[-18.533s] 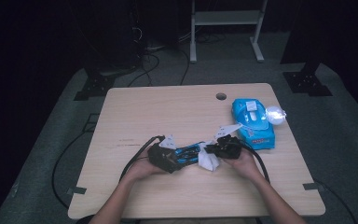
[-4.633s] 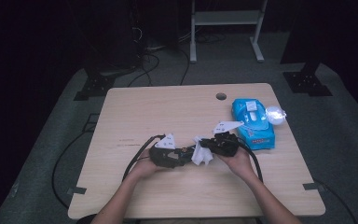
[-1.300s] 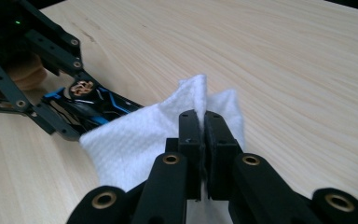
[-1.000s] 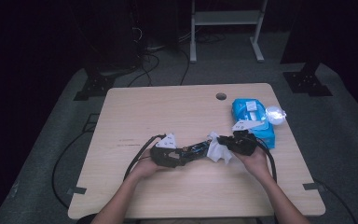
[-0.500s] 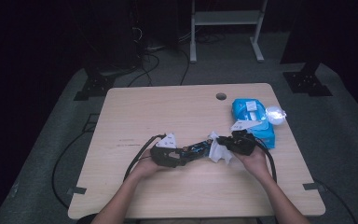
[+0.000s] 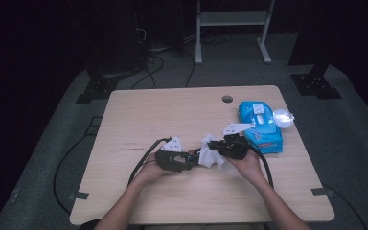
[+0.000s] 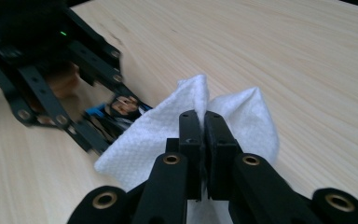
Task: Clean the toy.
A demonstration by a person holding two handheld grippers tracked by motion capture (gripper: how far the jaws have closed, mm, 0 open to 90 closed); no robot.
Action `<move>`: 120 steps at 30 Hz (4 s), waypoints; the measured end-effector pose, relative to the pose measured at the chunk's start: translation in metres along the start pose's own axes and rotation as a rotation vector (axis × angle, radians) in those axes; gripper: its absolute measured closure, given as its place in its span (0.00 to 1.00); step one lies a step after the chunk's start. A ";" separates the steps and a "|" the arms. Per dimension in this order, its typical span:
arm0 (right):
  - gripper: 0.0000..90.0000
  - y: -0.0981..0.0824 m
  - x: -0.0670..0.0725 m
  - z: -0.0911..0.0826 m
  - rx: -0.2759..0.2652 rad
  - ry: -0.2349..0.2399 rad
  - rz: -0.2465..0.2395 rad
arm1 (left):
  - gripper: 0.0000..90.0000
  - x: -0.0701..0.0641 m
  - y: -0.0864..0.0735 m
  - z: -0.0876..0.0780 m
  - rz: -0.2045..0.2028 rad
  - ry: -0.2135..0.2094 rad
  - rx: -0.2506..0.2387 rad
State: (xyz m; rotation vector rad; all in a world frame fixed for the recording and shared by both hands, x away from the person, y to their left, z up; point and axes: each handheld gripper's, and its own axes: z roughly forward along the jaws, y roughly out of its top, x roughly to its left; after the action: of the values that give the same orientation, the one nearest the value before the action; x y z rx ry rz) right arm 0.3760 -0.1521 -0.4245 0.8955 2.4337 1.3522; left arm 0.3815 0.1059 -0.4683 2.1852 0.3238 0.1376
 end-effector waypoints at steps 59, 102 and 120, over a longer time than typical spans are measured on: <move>0.96 -0.018 -0.021 -0.022 -0.005 -0.002 0.034 | 0.54 0.009 -0.001 -0.002 -0.132 0.008 -0.018; 0.96 -0.038 0.001 -0.028 0.046 0.032 0.005 | 0.21 -0.009 0.001 0.009 -0.049 -0.026 0.079; 0.95 -0.046 0.011 -0.026 0.104 0.012 -0.029 | 0.18 -0.012 0.000 0.009 -0.021 -0.045 0.107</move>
State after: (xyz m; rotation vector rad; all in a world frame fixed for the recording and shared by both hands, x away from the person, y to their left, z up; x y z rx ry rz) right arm 0.3373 -0.1815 -0.4471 0.8738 2.5362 1.2352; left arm 0.3715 0.0958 -0.4737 2.2862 0.3349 0.0607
